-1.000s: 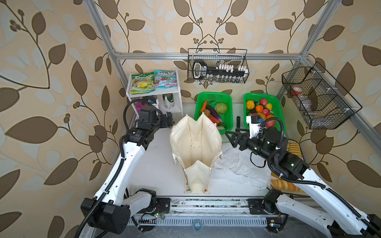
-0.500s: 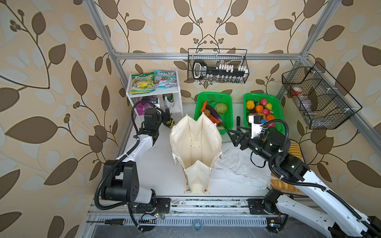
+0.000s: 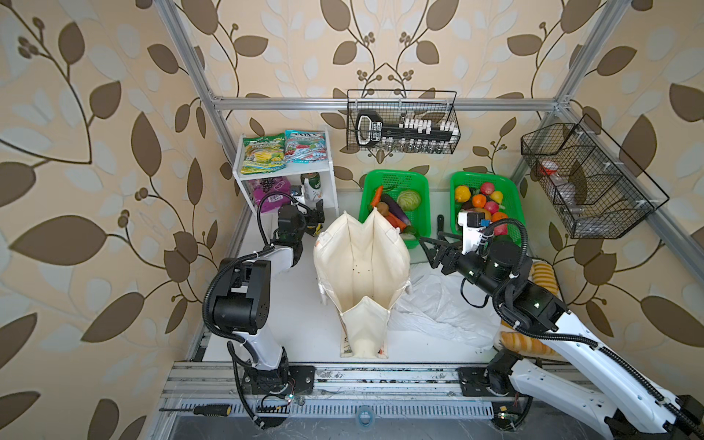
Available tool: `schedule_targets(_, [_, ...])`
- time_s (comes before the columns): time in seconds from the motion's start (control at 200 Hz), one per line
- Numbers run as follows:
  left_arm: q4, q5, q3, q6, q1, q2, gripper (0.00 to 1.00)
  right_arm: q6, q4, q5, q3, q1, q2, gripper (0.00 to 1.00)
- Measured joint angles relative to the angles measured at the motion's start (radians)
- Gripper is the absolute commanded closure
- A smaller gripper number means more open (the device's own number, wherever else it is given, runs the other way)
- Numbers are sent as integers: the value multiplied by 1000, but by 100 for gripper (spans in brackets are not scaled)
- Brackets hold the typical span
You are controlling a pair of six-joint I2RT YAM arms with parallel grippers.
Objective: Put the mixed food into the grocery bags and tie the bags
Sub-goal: 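Release the tote bag and reach the left gripper toward the green can on the shelf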
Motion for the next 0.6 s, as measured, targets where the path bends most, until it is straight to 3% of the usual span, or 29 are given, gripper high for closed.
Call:
schedule_targets(0.25, [162, 4, 4, 0, 0, 79, 3, -7, 0, 21, -2, -1, -3, 21])
schedule_targets(0.6, [224, 6, 47, 1, 0, 133, 2, -9, -1, 34, -3, -2, -3, 21])
